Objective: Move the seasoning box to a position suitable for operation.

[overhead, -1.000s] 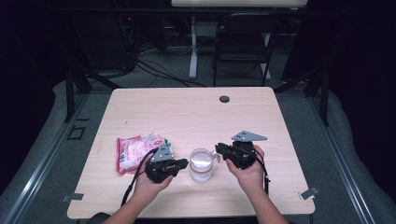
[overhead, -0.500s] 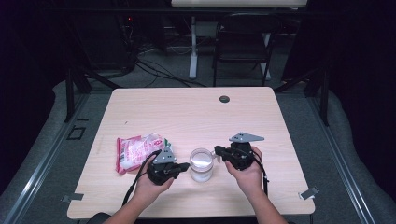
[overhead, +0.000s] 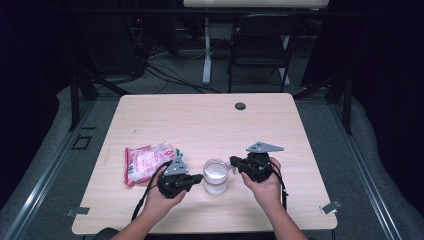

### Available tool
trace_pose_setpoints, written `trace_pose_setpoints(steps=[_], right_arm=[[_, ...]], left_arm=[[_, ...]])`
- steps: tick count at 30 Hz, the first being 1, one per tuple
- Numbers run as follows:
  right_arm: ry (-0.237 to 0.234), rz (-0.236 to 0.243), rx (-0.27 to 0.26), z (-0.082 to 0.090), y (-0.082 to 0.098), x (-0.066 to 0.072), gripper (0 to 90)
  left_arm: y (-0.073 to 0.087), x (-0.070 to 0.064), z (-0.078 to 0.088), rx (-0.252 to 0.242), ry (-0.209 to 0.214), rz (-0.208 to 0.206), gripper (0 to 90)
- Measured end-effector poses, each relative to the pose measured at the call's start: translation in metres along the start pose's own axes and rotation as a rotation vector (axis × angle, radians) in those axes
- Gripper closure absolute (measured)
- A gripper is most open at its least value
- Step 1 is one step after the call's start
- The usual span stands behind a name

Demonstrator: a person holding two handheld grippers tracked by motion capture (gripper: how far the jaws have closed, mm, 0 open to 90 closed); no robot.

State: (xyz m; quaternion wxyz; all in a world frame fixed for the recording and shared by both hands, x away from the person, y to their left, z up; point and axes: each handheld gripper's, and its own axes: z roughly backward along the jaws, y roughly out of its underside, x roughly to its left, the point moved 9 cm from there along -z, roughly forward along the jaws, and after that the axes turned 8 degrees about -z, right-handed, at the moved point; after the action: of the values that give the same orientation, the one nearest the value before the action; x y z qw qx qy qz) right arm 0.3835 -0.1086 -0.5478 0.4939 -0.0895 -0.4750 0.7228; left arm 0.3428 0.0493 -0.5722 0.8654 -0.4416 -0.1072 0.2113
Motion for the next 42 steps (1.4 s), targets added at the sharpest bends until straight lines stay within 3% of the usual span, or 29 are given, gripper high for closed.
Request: trace_pose_setpoints(steps=[6, 10, 13, 21, 29, 34, 37, 42], right_arm=[[-0.001, 0.017, -0.002, 0.003, 0.001, 0.002, 84.6], [0.017, 0.064, -0.004, 0.012, 0.006, 0.005, 83.8], [-0.02, 0.095, 0.009, 0.018, 0.011, 0.011, 79.1], [0.004, 0.181, 0.041, 0.024, 0.028, 0.018, 67.5], [-0.001, 0.207, 0.07, 0.022, 0.038, 0.022, 62.8], [0.012, 0.218, 0.061, 0.02, 0.039, 0.024, 62.7], [0.018, 0.22, 0.059, 0.019, 0.039, 0.025, 62.9], [0.017, 0.228, 0.056, 0.018, 0.039, 0.026, 62.9]], left_arm=[[-0.005, 0.0, 0.001, -0.02, 0.001, -0.002, 90.0], [-0.009, -0.001, -0.001, -0.028, 0.009, -0.008, 90.0], [-0.014, 0.0, -0.002, -0.045, 0.009, -0.013, 90.0], [-0.024, 0.002, -0.004, -0.077, -0.001, -0.021, 84.5], [-0.031, 0.004, -0.006, -0.101, -0.009, -0.007, 78.9], [-0.029, 0.006, -0.01, -0.082, -0.021, -0.013, 75.0], [-0.026, 0.011, -0.011, -0.063, -0.06, -0.024, 72.3], [-0.021, 0.016, -0.014, -0.04, -0.067, -0.007, 70.2]])
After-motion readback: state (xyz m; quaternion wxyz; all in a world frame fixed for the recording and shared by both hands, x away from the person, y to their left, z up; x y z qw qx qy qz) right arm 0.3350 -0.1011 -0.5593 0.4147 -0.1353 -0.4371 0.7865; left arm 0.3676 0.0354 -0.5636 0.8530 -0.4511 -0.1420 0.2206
